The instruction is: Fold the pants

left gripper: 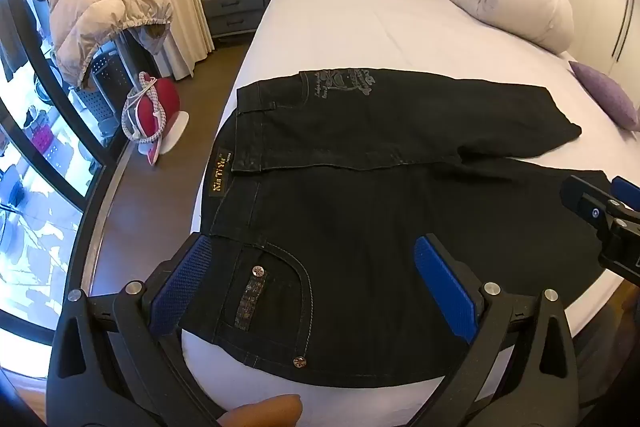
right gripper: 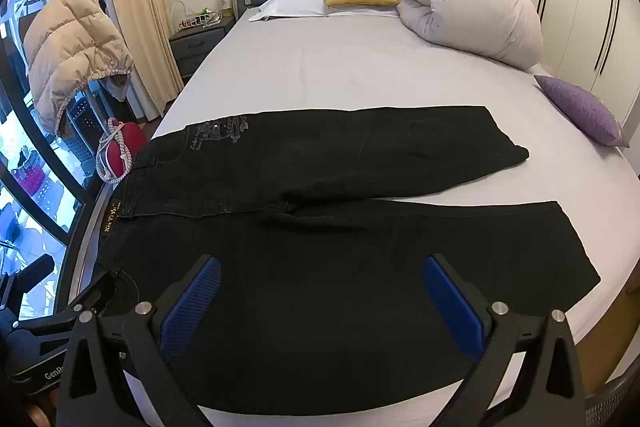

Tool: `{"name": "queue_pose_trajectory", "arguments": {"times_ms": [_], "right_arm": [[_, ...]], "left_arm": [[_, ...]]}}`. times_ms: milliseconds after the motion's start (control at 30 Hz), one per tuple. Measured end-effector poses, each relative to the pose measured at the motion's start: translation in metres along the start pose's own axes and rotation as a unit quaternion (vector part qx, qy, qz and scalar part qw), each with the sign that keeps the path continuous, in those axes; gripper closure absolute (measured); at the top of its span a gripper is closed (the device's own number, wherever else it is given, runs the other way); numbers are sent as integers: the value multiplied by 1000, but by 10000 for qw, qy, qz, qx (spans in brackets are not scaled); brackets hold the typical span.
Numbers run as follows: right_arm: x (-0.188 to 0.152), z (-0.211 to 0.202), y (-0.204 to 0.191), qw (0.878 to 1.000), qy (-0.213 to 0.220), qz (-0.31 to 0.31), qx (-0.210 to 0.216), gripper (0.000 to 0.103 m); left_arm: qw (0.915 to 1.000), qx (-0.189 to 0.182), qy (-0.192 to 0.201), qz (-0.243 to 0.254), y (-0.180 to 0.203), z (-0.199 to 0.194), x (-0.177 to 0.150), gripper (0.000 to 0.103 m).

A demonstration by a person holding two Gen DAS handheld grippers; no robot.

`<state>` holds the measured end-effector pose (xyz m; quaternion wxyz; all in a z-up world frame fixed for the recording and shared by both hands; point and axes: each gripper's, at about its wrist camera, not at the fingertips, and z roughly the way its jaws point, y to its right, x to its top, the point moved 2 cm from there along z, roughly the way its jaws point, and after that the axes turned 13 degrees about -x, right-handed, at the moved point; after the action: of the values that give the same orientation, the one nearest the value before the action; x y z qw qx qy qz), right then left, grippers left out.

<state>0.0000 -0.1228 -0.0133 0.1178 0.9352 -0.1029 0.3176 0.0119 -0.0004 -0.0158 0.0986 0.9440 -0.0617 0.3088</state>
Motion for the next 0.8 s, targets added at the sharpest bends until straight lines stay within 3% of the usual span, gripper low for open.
{"name": "queue_pose_trajectory", "arguments": {"times_ms": [800], "right_arm": [[-6, 4, -6, 9998, -134, -142, -20, 0]], "left_arm": [[10000, 41, 7, 6, 3, 3, -2, 0]]}}
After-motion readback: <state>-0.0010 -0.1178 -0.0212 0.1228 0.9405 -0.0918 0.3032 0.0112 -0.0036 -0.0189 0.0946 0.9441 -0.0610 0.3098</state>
